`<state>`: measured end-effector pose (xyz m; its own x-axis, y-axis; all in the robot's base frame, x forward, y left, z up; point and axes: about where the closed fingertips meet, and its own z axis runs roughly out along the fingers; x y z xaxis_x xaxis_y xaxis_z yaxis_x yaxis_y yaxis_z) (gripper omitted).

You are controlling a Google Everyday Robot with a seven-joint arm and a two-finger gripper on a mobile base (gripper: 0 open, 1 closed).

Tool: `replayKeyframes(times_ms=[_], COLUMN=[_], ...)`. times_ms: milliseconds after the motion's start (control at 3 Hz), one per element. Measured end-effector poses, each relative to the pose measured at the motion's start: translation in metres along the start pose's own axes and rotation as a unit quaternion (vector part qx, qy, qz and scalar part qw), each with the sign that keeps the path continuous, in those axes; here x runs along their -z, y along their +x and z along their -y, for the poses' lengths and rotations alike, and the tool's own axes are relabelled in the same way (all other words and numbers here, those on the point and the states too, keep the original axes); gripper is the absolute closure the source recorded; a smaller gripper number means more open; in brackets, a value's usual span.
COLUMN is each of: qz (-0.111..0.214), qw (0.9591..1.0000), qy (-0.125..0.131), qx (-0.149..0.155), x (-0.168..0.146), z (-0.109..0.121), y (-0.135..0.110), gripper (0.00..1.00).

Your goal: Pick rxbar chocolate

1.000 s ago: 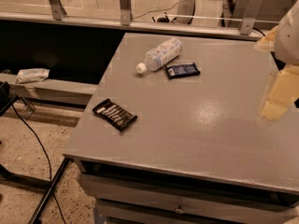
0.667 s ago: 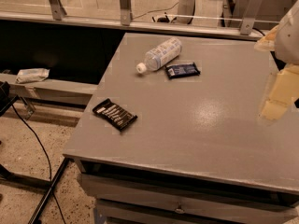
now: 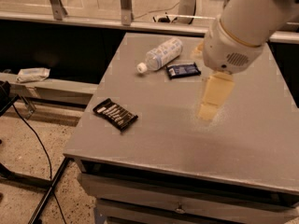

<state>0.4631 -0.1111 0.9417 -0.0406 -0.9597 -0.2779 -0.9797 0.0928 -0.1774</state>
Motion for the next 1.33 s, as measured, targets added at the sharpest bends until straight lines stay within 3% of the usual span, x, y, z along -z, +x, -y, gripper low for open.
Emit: replayKeyframes(times_ms=[333,667,1000,1333], qz=[0.025,0.021,0.006,-0.017], qw=[0.9979,0.9948,0.9936,0.9941], qy=[-0.026,-0.045,-0.057,-0.068], qx=[0.054,0.088,0.097,0.083], x=[-0.036,-0.067,-0.1,-0.135], z=[-0.002,-0.002,-0.001,0.002], y=[-0.065,-0.114,-0.142,-0.158], gripper=[0.0,0.0,0.0,0.0])
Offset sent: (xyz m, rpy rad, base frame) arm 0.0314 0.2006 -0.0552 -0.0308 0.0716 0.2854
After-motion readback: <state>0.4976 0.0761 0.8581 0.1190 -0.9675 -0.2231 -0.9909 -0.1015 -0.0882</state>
